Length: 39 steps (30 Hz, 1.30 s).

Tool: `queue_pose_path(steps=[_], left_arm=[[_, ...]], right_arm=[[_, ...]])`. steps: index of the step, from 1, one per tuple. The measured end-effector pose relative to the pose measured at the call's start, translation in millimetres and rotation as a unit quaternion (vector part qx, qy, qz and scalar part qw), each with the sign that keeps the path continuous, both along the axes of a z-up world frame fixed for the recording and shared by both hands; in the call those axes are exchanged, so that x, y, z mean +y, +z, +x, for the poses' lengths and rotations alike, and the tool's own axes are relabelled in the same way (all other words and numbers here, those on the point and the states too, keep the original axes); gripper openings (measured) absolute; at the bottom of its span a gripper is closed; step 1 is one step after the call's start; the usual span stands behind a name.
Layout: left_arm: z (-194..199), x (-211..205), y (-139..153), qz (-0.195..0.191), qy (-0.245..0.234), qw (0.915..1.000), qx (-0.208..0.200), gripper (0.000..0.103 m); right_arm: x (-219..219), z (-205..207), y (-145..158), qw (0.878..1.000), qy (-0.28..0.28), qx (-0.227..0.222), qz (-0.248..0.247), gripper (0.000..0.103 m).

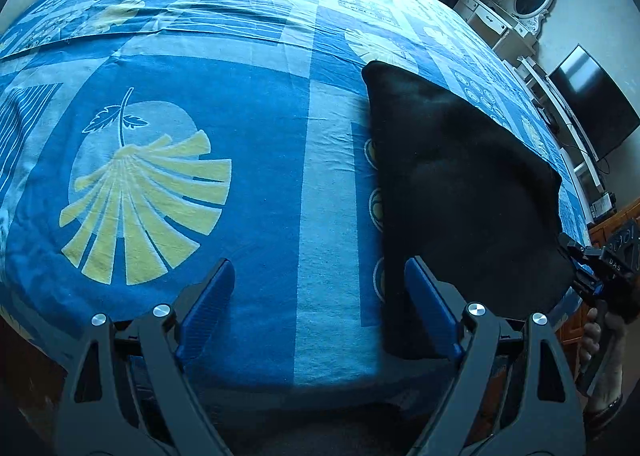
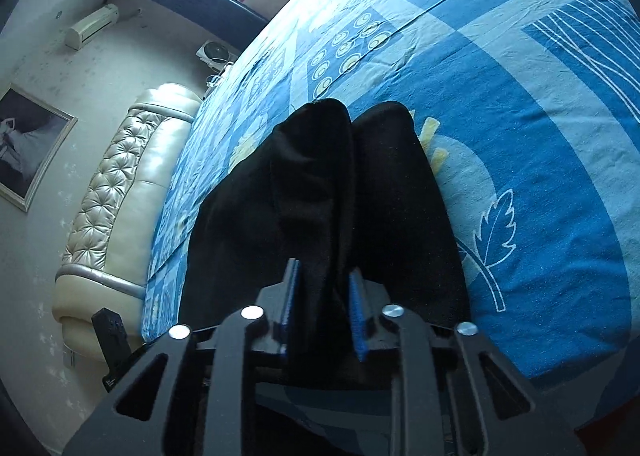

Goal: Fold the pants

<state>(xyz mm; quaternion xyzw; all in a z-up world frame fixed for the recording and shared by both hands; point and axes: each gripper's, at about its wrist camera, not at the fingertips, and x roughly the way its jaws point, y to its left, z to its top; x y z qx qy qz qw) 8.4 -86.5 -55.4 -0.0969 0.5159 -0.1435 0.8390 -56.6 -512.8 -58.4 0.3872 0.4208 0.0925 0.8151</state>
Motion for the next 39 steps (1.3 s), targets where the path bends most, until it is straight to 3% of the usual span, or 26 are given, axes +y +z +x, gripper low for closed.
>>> queue_pose_path(steps=[2, 8, 13, 17, 18, 21, 22, 27, 31, 35, 39], left_arm=[[-0.5, -1.3, 0.3, 0.004, 0.0, 1.0, 0.0, 0.087], [-3.1, -8.3, 11.2, 0.007, -0.009, 0.9999, -0.009, 0.087], [-6.6, -22.3, 20.8, 0.019, -0.027, 0.999, -0.031, 0.087], [-9.8, -31.6, 23.5, 0.037, -0.045, 0.9971, -0.049, 0.087], [-10.1, -32.6, 23.9, 0.04, -0.047, 0.9968, -0.051, 0.087], [-8.3, -31.3, 22.7, 0.035, -0.043, 0.9974, -0.045, 0.088], [-7.7, -29.4, 21.9, 0.029, -0.04, 0.998, -0.04, 0.088], [-8.5, -21.4, 16.4, 0.017, -0.031, 0.999, -0.029, 0.088], [-8.0, -18.5, 15.2, 0.021, -0.03, 0.9989, -0.03, 0.089], [-7.2, -18.6, 14.8, 0.021, -0.029, 0.9989, -0.03, 0.089], [-5.9, -17.2, 14.2, 0.02, -0.028, 0.999, -0.03, 0.089]], right_arm=[[-1.6, -2.1, 9.9, 1.0, -0.007, -0.017, 0.005, 0.009], [-11.5, -9.6, 56.8, 0.996, -0.014, -0.072, -0.043, 0.002], [-52.8, -22.2, 36.3, 0.996, -0.065, -0.034, -0.052, 0.0], [-45.5, -26.3, 22.8, 0.999, -0.032, -0.034, 0.014, 0.002], [-38.1, -23.2, 19.8, 0.999, -0.019, -0.027, 0.022, 0.01], [-21.4, -15.3, 10.1, 0.999, 0.005, 0.002, 0.033, 0.053], [-19.4, -14.6, 7.4, 0.999, 0.004, 0.006, 0.039, 0.059], [-28.3, -14.5, -6.7, 0.994, -0.023, 0.018, 0.106, 0.059], [-36.6, -18.3, -2.6, 0.994, -0.045, 0.011, 0.097, 0.059], [-19.6, -2.9, -15.2, 0.99, -0.008, 0.025, 0.136, 0.059], [-5.0, 7.4, -7.5, 0.994, 0.006, 0.015, 0.11, 0.059]])
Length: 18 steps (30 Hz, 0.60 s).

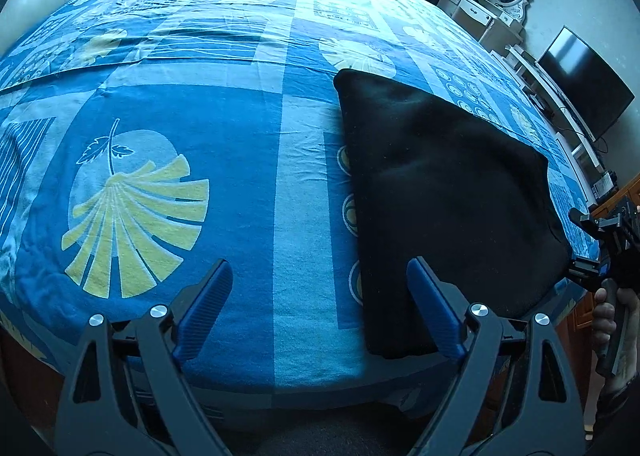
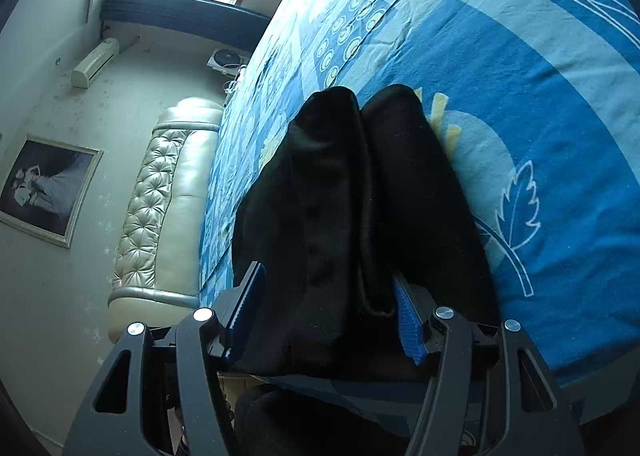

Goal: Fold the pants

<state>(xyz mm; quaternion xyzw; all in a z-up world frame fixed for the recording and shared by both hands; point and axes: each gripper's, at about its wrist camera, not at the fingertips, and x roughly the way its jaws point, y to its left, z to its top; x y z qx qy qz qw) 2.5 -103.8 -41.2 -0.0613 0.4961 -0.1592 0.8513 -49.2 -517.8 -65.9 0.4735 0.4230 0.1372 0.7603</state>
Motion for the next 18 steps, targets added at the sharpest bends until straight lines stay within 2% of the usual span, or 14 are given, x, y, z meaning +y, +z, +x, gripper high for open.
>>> queue_pose_path(steps=[2, 3, 4, 7, 11, 13, 15, 18], left_arm=[[0.3, 0.3, 0.0, 0.0, 0.0, 1.0, 0.0, 0.089], [0.3, 0.2, 0.0, 0.0, 0.0, 1.0, 0.0, 0.089], [0.2, 0.1, -0.1, 0.001, 0.0, 1.0, 0.0, 0.089], [1.0, 0.9, -1.3, 0.004, 0.001, 1.0, 0.0, 0.089], [1.1, 0.4, -0.5, 0.002, 0.0, 1.0, 0.003, 0.089], [0.4, -1.5, 1.4, 0.002, -0.005, 1.0, 0.001, 0.089], [-1.2, -4.7, 4.1, 0.001, -0.01, 0.9999, -0.002, 0.089], [-2.5, -10.0, 5.1, 0.002, -0.018, 0.9998, -0.004, 0.089]], right_arm=[[1.9, 2.5, 4.8, 1.0, 0.003, -0.005, -0.025, 0.047], [7.4, 4.7, 7.8, 0.999, 0.012, -0.009, -0.038, 0.031], [11.0, 6.0, 9.7, 0.998, 0.016, -0.011, -0.051, 0.021], [16.5, 7.0, 15.5, 0.997, 0.016, -0.017, -0.074, 0.014], [15.1, -2.4, 43.6, 0.995, 0.006, -0.058, -0.087, 0.011], [13.9, -6.4, 56.7, 0.991, 0.002, -0.07, -0.11, 0.01], [9.1, -9.6, 58.1, 0.989, -0.004, -0.064, -0.132, 0.01], [-7.8, -14.7, 30.5, 0.989, -0.019, -0.02, -0.143, 0.01]])
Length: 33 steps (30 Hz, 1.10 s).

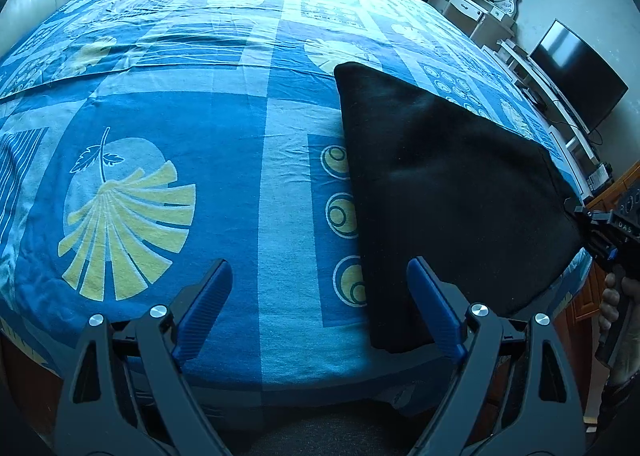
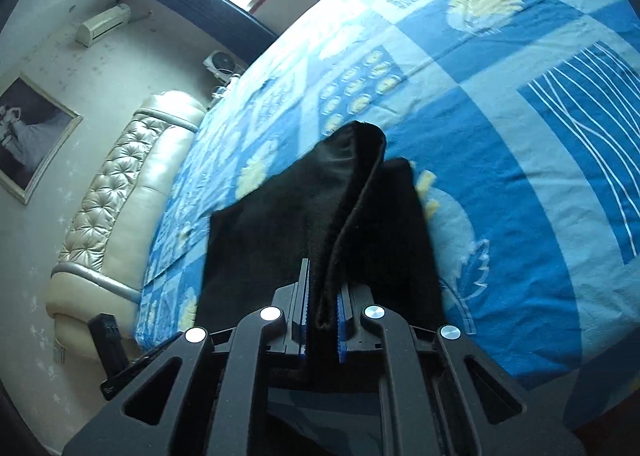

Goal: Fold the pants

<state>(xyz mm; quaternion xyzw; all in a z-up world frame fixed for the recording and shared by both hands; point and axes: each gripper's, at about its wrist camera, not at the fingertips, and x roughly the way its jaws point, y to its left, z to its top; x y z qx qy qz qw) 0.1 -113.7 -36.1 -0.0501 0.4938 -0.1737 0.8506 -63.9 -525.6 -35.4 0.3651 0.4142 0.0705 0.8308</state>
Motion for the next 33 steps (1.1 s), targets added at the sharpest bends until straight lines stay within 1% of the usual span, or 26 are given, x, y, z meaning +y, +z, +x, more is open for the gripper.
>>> queue_pose_path(steps=[1, 2, 4, 9, 15, 17, 18, 20, 23, 24, 25, 26, 27, 28, 31, 33], left_arm=[[-0.1, -1.4, -0.7, 0.0, -0.002, 1.0, 0.0, 0.089], [0.2, -2.6, -1.7, 0.001, -0.003, 1.0, 0.002, 0.089], [0.8, -3.5, -3.9, 0.003, -0.003, 1.0, 0.006, 0.089], [2.3, -1.6, -4.9, 0.006, 0.003, 1.0, 0.006, 0.089], [3.9, 1.1, -9.5, 0.002, 0.009, 0.9998, 0.016, 0.089], [4.8, 4.0, -10.9, -0.009, 0.011, 0.9996, 0.025, 0.089], [5.5, 6.4, -11.9, -0.02, 0.012, 0.9992, 0.032, 0.089], [6.9, 12.5, -14.9, -0.047, 0.016, 0.9975, 0.051, 0.089], [7.5, 17.8, -20.8, -0.086, 0.014, 0.9932, 0.078, 0.089], [7.7, 19.4, -22.2, -0.096, 0.013, 0.9918, 0.084, 0.089], [7.7, 21.0, -23.3, -0.105, 0.013, 0.9905, 0.088, 0.089], [7.4, 22.0, -23.7, -0.112, 0.013, 0.9897, 0.089, 0.089], [7.1, 23.2, -23.8, -0.119, 0.011, 0.9889, 0.088, 0.089], [7.2, 23.6, -23.8, -0.127, 0.008, 0.9881, 0.087, 0.089], [9.0, 22.9, -27.2, -0.151, -0.007, 0.9837, 0.097, 0.089], [10.2, 20.4, -29.8, -0.155, -0.016, 0.9828, 0.1, 0.089]], right_arm=[[-6.2, -0.9, -15.6, 1.0, -0.003, 0.018, 0.007, 0.01], [-8.5, -0.7, -28.1, 0.999, -0.006, 0.025, 0.02, 0.01], [-13.9, -3.3, -41.0, 0.999, -0.013, 0.022, 0.046, 0.011], [-19.5, -9.0, -44.6, 0.998, -0.016, 0.015, 0.065, 0.011], [-30.2, -16.9, -52.6, 0.994, -0.026, 0.003, 0.109, 0.013], [-30.3, -19.2, -51.7, 0.993, -0.026, -0.001, 0.115, 0.016], [-31.5, -21.1, -51.2, 0.993, -0.025, -0.002, 0.117, 0.019], [-34.4, -25.5, -50.2, 0.993, -0.025, -0.003, 0.119, 0.021], [-40.6, -34.2, -44.9, 0.992, -0.03, -0.006, 0.121, 0.032], [-40.8, -36.4, -41.5, 0.991, -0.035, -0.01, 0.126, 0.04], [-43.9, -40.1, -38.5, 0.991, -0.043, -0.014, 0.128, 0.054], [-46.9, -43.8, -35.3, 0.991, -0.055, -0.014, 0.121, 0.065], [-49.3, -47.0, -33.6, 0.991, -0.067, -0.015, 0.114, 0.072], [-50.8, -48.3, -33.6, 0.991, -0.07, -0.017, 0.114, 0.072], [-54.1, -50.6, -40.8, 0.988, -0.074, -0.012, 0.136, 0.073], [-51.5, -50.0, -47.8, 0.986, -0.071, -0.007, 0.148, 0.073]])
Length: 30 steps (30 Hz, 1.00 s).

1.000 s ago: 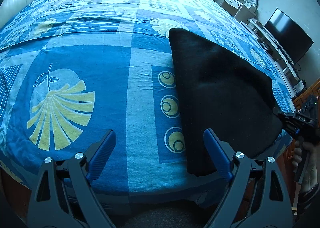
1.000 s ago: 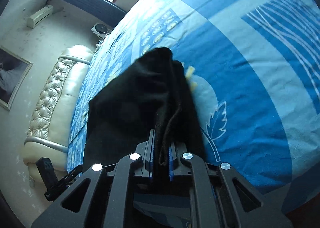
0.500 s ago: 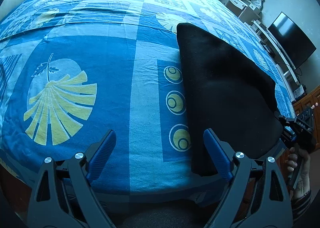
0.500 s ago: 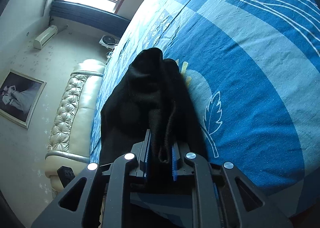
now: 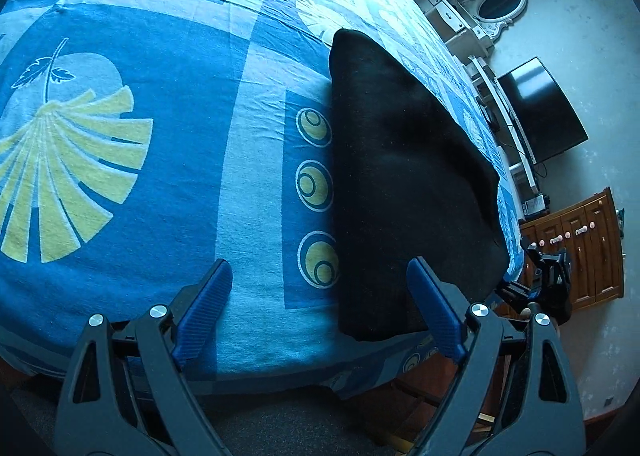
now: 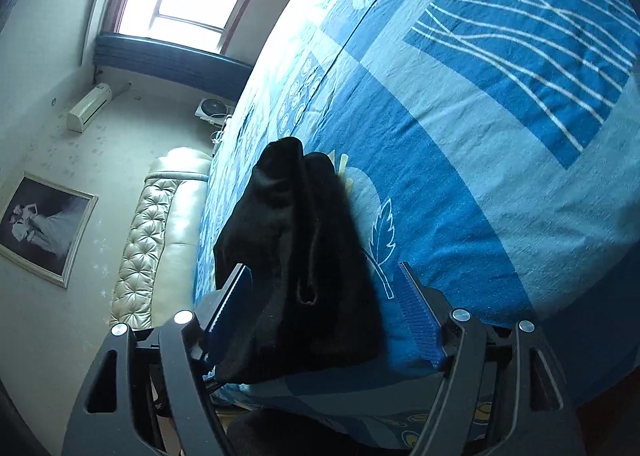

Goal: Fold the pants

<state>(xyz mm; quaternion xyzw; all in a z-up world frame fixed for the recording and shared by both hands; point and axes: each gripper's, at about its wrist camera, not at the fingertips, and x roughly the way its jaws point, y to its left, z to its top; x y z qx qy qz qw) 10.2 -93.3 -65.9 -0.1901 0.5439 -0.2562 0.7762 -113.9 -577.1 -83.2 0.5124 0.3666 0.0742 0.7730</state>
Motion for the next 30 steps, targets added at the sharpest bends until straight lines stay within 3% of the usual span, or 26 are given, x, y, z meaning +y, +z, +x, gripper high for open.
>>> queue_pose_path(steps=[8, 14, 15, 16, 18, 19, 23, 30], left_arm=[[5.8, -19.2, -0.4, -0.012, -0.031, 0.9994, -0.007, 0.09], [13.7, -38.9, -7.6, -0.028, -0.036, 0.999, 0.004, 0.09], [14.3, -41.5, -8.6, -0.023, -0.033, 0.9992, 0.005, 0.09], [14.3, -44.6, -8.6, -0.014, -0.034, 0.9993, 0.002, 0.086], [12.2, -52.3, -5.2, 0.007, -0.049, 0.9987, -0.012, 0.069], [10.7, -57.5, -2.7, 0.013, -0.063, 0.9978, -0.018, 0.054], [2.2, -72.9, 8.6, 0.073, -0.071, 0.9935, -0.052, 0.049], [-1.3, -72.1, 16.7, 0.098, -0.063, 0.9908, -0.068, 0.04]], right_arm=[[24.6, 15.8, -8.6, 0.999, 0.035, -0.005, 0.014, 0.074], [38.1, 24.4, -4.3, 0.998, 0.056, -0.004, -0.02, 0.075], [42.1, 25.9, -2.5, 0.998, 0.06, 0.0, -0.035, 0.07], [46.9, 28.3, -1.8, 0.996, 0.067, 0.007, -0.054, 0.059], [54.1, 31.9, -1.1, 0.994, 0.074, 0.012, -0.085, 0.055], [56.5, 33.2, -0.3, 0.993, 0.074, 0.012, -0.095, 0.053], [60.6, 36.4, 2.2, 0.991, 0.074, 0.014, -0.108, 0.049], [63.3, 35.6, 6.2, 0.991, 0.069, 0.015, -0.117, 0.048]])
